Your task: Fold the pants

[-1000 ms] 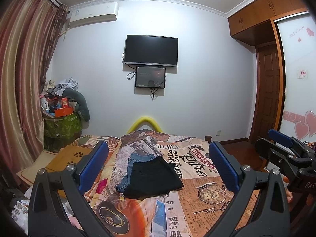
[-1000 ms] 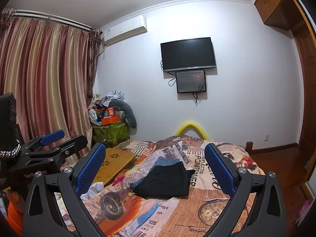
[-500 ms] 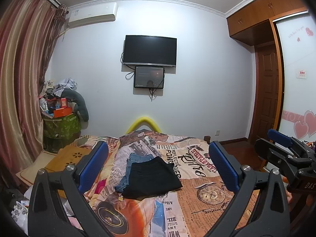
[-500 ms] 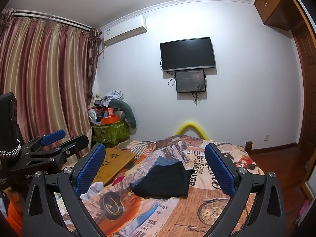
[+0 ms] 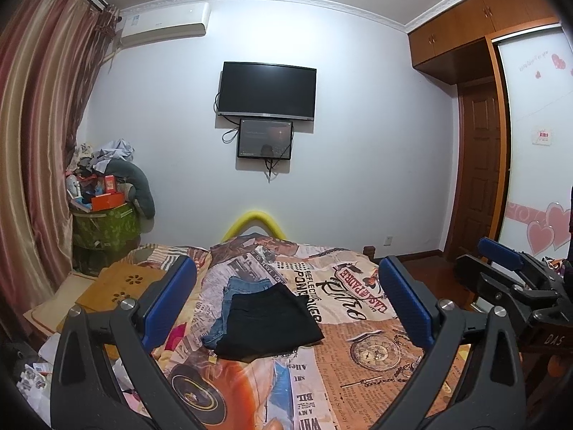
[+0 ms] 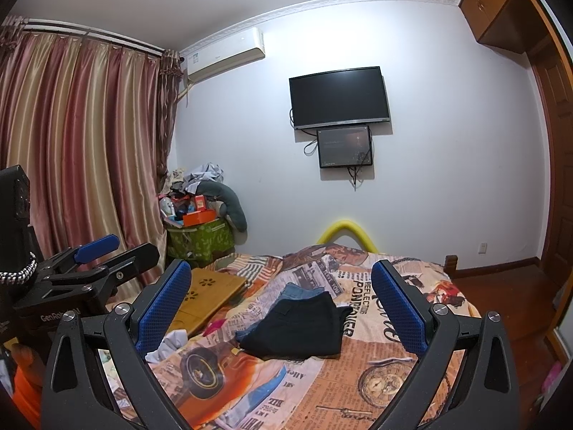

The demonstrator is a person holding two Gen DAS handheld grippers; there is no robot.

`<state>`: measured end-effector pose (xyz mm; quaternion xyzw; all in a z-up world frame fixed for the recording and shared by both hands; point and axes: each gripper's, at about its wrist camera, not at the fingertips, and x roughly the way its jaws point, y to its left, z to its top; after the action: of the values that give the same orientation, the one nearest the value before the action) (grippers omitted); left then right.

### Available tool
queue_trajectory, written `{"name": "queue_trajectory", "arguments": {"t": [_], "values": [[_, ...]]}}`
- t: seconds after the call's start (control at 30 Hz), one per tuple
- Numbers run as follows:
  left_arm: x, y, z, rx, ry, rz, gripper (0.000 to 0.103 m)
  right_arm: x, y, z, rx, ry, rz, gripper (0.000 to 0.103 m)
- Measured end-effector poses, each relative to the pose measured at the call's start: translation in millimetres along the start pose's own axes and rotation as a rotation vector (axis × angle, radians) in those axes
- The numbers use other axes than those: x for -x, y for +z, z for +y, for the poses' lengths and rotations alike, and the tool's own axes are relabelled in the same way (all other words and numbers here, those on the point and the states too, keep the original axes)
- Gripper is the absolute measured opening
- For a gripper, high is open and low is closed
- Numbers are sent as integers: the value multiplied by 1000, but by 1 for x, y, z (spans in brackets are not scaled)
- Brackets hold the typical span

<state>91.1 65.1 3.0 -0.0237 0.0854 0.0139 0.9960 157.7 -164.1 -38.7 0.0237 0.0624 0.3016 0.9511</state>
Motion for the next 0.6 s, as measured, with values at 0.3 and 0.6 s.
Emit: {"name": "queue_trajectory", "arguments": {"t": [0.3, 0.6], "values": [[-1, -2, 1, -3, -4, 14, 103, 0, 0, 0, 0, -1, 1, 100], [-2, -3, 1, -1, 0, 15, 103, 0, 4, 0, -2, -6, 8, 100]]}}
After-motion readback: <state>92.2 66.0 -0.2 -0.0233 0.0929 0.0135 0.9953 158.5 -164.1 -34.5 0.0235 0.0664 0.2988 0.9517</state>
